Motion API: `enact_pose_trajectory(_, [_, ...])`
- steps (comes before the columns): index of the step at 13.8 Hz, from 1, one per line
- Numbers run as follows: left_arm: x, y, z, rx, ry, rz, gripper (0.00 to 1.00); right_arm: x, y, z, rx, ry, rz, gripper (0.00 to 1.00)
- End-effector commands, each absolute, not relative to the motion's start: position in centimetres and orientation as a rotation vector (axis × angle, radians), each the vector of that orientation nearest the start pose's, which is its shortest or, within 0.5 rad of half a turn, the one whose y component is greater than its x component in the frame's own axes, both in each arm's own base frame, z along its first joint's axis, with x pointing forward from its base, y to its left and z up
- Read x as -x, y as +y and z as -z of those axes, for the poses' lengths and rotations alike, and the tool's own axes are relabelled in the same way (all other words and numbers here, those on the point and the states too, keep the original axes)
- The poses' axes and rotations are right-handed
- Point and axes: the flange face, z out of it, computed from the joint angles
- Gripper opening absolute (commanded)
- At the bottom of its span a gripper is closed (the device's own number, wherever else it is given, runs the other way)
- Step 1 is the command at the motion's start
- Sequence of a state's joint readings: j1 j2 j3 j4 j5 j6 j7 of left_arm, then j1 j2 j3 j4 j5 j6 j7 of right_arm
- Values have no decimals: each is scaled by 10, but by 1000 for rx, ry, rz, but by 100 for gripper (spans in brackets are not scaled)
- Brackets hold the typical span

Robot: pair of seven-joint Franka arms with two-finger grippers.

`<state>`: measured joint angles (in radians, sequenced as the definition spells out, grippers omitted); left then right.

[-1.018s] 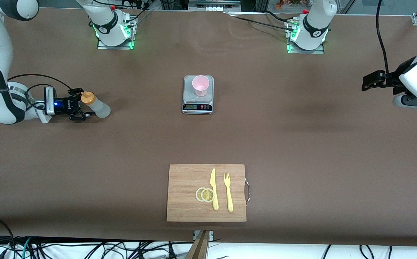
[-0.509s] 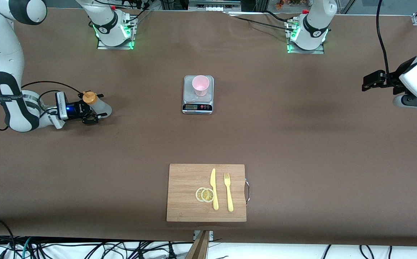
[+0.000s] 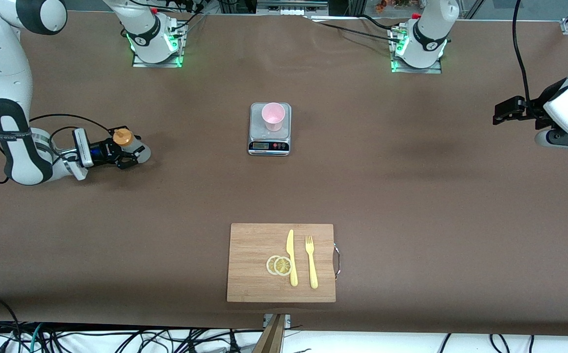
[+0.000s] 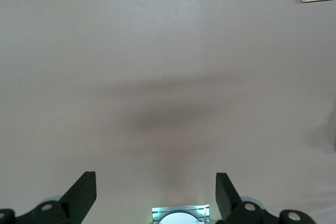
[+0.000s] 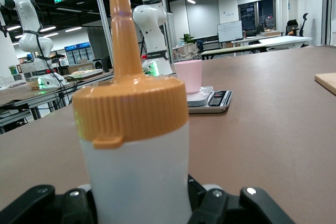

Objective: Add sauce to pink cup with both arms
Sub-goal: 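Lift the sauce bottle with the right gripper and carry it over the cup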

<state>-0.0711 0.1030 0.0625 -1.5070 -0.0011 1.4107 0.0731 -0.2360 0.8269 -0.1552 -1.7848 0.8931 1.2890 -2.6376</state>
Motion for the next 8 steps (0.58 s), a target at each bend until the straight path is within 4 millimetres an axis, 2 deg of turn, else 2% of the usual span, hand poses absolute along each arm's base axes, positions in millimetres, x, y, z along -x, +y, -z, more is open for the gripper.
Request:
enact_pose_trajectory(1, [-572,-3,-590,3110,160,-303,100,-531,-84,-132,1118,-1428,653,0])
enact_pose_trajectory(3, [-572,-2,-590,3112,158,-303,100,-548,-59,-160,1151,-1465,526,0])
enact_pose_trajectory(5, [-572,-2,-590,3110,158,-303,100,-571,-22,-195,1210,-1502,428,0])
enact_pose_trajectory(8, [-572,-1,-590,3112,156,-303,100,-598,35,-248,1329,-1630,191,0])
